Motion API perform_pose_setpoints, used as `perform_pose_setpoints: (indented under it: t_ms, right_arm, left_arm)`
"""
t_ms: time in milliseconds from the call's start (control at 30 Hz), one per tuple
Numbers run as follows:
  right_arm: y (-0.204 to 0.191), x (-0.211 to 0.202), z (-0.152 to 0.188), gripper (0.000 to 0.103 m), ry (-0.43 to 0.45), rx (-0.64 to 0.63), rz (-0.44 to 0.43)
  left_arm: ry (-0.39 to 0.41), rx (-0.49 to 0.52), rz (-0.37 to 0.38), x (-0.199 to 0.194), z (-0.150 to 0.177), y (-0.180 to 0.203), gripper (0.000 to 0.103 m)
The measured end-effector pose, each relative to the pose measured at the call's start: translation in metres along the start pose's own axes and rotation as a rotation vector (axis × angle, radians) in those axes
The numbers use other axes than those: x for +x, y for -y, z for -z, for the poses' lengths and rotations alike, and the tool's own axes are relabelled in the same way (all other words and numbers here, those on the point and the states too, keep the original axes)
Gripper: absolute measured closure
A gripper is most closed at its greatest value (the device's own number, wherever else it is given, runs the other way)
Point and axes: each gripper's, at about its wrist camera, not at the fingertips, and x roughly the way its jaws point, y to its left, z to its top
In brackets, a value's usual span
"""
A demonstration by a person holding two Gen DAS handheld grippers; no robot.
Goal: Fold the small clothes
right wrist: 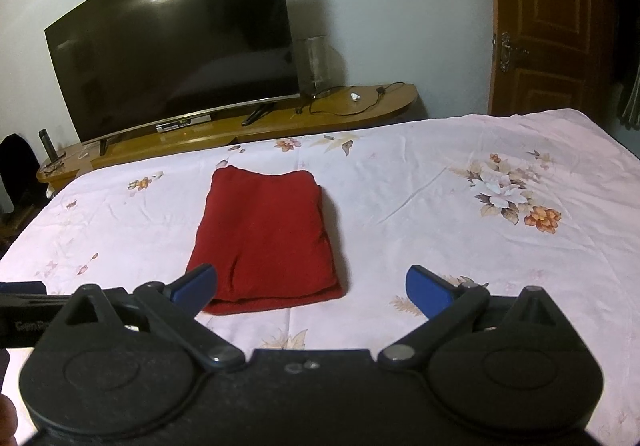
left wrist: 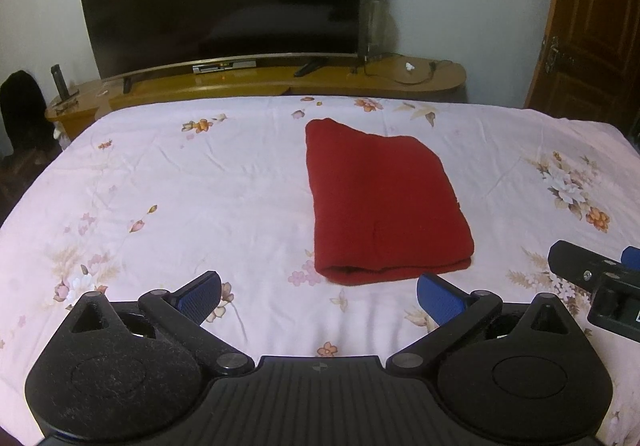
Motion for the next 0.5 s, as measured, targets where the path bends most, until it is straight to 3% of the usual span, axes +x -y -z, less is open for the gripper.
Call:
perform_pose_setpoints:
  t_ms: [500]
  right_arm:
    - [0.0032,0.0032,-0.0011,0.002,-0.009,0.008,-0.004]
  left_arm:
    - [-0.010,0.008,0.002,0.0031,-0.0003,0.0076,0.000]
